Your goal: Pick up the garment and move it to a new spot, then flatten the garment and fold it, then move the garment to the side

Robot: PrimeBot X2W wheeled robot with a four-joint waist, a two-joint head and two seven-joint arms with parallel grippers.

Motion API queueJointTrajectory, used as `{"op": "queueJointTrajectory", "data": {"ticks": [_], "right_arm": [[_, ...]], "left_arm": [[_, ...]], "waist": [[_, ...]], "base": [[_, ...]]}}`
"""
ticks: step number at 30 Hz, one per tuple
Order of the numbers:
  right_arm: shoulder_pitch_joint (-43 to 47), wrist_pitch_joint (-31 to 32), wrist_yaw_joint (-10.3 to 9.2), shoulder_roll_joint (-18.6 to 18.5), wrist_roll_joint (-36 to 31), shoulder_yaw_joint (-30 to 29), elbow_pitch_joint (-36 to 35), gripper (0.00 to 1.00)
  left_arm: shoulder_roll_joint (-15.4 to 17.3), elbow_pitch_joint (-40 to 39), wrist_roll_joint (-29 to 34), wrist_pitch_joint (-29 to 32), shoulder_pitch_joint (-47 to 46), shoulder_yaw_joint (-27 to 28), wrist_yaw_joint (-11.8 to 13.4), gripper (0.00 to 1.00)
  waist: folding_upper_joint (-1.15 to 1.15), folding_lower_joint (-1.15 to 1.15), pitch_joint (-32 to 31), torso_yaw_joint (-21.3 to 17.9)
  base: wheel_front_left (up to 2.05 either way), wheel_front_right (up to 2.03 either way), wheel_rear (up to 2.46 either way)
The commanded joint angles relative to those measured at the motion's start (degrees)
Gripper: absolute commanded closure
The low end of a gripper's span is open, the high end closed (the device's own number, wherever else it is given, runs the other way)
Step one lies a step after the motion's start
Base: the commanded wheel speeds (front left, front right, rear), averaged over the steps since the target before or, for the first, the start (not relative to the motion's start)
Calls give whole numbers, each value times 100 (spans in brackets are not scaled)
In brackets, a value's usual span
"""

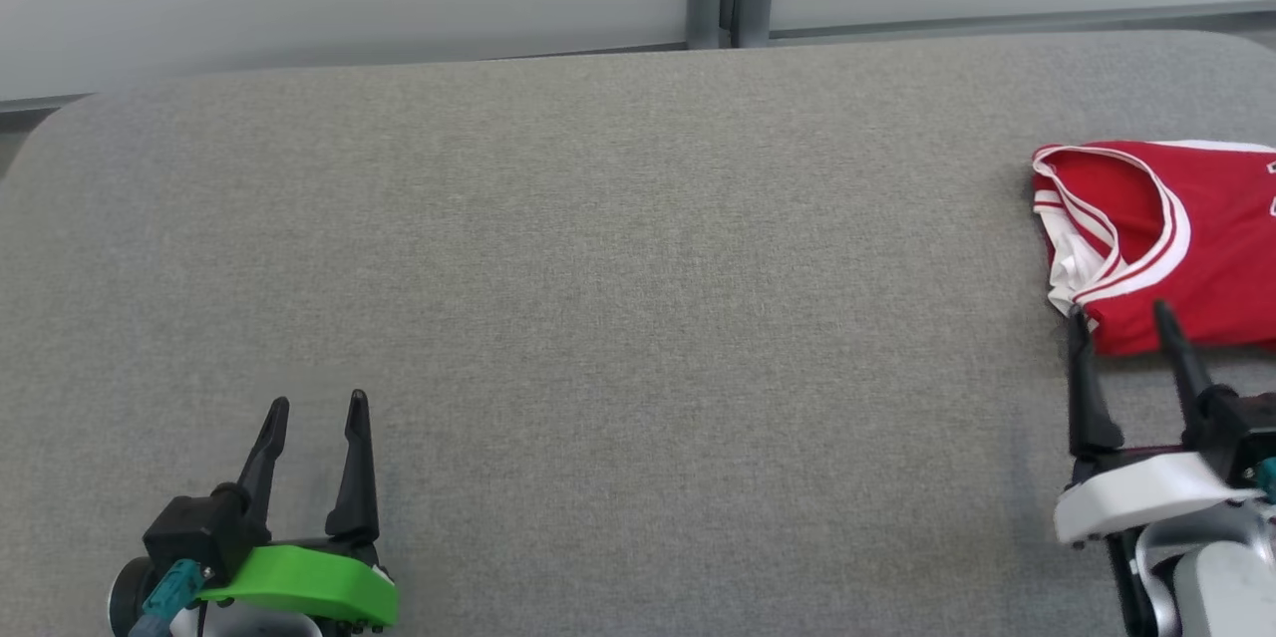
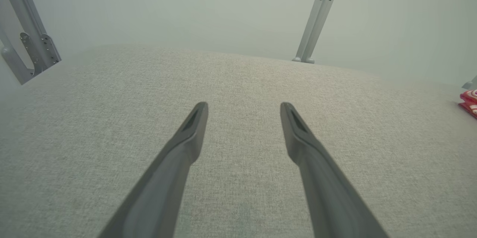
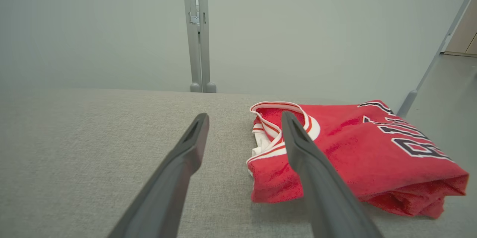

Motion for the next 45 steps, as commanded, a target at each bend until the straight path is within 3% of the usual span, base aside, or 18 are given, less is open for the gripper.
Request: {"op": "queueJointTrajectory", "data": {"ticks": [1,10,25,45], "right_arm": [[163,-20,-3,93,-24,22,4,0],[629,-24,-4,473,-491,-77,-89,0],[740,-25,-4,491,-631,-406,-50,0],[811,-26,-4,491,-624,-409,29,0]], "left_arm": [[-19,36,72,-23,40,89,-49,0],[-212,243,263,-21,155,656,-229,0],[-436,297,558,-22,260,982,-555,0],[-583,371,771,-22,334,1162,-697,0]], "waist": [[41,0,-270,300],[41,0,-389,404],[41,0,-451,300],[41,0,-589,174]], "base": [[0,0,0],[0,0,0],[0,0,0],[0,0,0]]}}
